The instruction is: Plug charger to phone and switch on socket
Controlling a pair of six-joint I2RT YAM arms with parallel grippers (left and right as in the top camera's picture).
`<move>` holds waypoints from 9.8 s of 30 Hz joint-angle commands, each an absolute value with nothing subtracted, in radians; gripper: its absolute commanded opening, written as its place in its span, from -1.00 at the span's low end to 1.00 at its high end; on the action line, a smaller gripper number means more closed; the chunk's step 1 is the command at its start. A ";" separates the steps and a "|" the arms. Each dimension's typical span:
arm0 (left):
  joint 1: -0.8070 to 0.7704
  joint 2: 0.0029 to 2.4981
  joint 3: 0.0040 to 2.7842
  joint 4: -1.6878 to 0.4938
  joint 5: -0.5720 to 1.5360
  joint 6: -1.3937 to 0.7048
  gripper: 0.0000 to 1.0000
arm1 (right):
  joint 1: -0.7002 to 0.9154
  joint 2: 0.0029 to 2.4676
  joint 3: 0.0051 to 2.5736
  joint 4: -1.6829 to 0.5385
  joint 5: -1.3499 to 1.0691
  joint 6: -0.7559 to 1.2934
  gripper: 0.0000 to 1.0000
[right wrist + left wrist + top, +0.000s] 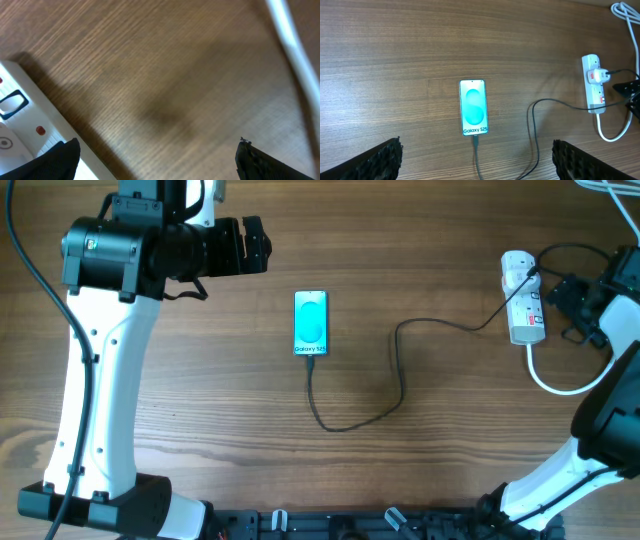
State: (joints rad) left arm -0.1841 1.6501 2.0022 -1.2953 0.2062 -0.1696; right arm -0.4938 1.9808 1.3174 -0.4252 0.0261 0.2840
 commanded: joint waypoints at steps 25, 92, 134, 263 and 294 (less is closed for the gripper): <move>-0.187 1.651 1.999 -1.296 0.200 -0.164 1.00 | -0.501 2.074 1.331 -0.385 -0.246 0.212 0.99; -0.187 1.651 1.999 -1.296 0.200 -0.164 1.00 | -0.474 2.133 1.331 -0.407 -0.220 0.235 1.00; -0.187 1.651 1.999 -1.296 0.200 -0.165 1.00 | -0.418 1.878 1.331 -0.590 -0.137 0.260 1.00; -0.187 1.651 1.999 -1.296 0.200 -0.164 1.00 | -0.028 0.003 0.005 0.037 -0.109 0.077 1.00; -0.187 1.651 1.999 -1.296 0.200 -0.165 1.00 | -0.028 0.007 0.005 0.002 -0.071 -0.129 1.00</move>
State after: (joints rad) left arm -0.1841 1.6512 2.0018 -1.2984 0.2058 -0.1696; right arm -0.0235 0.0181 0.0063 0.0002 -0.0845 -0.1116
